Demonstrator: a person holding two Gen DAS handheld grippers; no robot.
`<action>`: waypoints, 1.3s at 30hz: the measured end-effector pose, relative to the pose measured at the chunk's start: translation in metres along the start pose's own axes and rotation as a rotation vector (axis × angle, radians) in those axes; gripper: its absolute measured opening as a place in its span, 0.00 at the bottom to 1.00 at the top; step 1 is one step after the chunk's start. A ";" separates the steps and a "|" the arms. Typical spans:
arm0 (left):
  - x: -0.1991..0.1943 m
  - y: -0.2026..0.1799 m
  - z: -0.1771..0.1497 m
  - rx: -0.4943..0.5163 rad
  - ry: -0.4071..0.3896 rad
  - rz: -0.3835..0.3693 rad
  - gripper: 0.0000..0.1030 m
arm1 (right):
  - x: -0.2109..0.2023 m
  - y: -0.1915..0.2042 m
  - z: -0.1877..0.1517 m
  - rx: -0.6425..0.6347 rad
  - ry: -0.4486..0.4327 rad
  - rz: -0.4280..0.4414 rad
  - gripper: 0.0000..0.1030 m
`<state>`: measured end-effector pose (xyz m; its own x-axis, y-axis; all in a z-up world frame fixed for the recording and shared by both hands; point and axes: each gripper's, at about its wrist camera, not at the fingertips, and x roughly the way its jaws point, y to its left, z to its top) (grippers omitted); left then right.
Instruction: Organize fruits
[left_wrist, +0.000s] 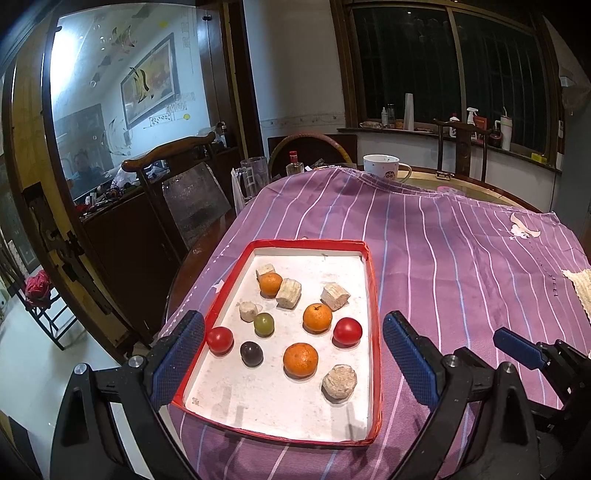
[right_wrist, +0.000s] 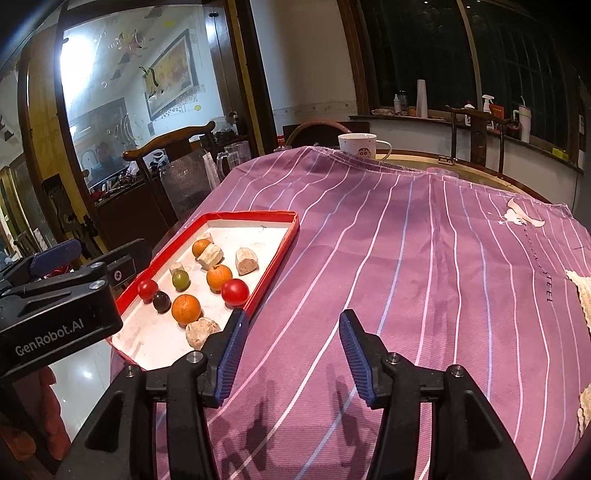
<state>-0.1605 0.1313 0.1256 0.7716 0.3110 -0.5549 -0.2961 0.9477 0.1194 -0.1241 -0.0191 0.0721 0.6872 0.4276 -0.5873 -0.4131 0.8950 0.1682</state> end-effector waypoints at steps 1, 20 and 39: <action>0.000 0.000 0.000 0.000 0.001 0.000 0.94 | 0.000 0.000 0.000 -0.001 0.001 0.000 0.55; 0.009 -0.002 -0.006 -0.028 0.031 -0.046 0.94 | 0.007 0.003 -0.003 -0.008 0.026 -0.003 0.58; 0.007 0.010 -0.005 -0.100 -0.022 -0.082 0.94 | 0.014 0.005 -0.004 -0.018 0.042 -0.006 0.59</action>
<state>-0.1606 0.1428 0.1189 0.8070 0.2355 -0.5415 -0.2854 0.9584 -0.0086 -0.1188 -0.0091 0.0617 0.6640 0.4160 -0.6213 -0.4203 0.8949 0.1501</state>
